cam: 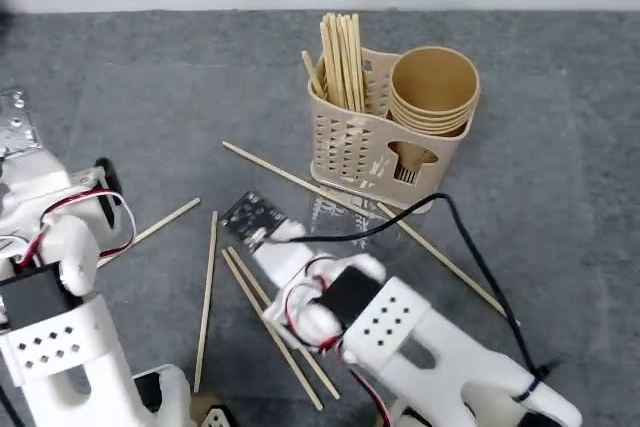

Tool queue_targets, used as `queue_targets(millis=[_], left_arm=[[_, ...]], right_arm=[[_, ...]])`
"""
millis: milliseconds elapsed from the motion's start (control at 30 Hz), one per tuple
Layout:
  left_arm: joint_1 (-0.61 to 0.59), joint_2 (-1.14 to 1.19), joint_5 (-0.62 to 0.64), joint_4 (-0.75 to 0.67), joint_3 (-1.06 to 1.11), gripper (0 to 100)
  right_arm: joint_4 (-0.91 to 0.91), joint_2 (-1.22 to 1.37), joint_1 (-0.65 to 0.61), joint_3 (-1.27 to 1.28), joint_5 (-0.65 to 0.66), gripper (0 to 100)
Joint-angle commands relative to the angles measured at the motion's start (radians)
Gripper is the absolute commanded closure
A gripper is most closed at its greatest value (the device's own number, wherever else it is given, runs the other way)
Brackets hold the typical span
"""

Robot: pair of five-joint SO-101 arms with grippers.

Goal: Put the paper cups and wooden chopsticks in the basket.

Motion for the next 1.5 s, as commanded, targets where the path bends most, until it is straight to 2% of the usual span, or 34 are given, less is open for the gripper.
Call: queue_targets(millis=[0, 300, 433, 700, 900, 1100, 1233, 1467], left_arm=[[-0.031, -0.023, -0.011, -0.031, 0.012, 83], [-0.041, -0.023, -0.009, -0.023, 0.025, 83], [-0.041, -0.028, -0.009, -0.028, 0.048, 83], [-0.041, -0.029, -0.009, -0.031, 0.068, 83], [-0.041, -0.029, -0.009, -0.031, 0.068, 83], [-0.041, -0.029, -0.009, -0.025, 0.068, 83], [-0.041, -0.029, -0.009, -0.025, 0.068, 83], [-0.041, -0.029, -0.009, -0.029, 0.068, 83]], right_arm=[[-0.056, 0.073, -0.068, -0.060, -0.049, 81.3], [-0.275, 0.438, -0.127, -0.074, -0.107, 81.6], [-0.292, 0.550, -0.136, -0.143, -0.146, 81.6], [-0.286, 0.730, -0.081, -0.209, -0.109, 81.8], [-0.285, 0.739, -0.061, -0.209, -0.072, 99.4], [-0.257, 0.740, -0.054, -0.212, -0.043, 99.1], [-0.211, 0.720, -0.005, -0.215, -0.006, 99.1], [-0.077, 0.467, 0.070, -0.215, 0.072, 99.1]])
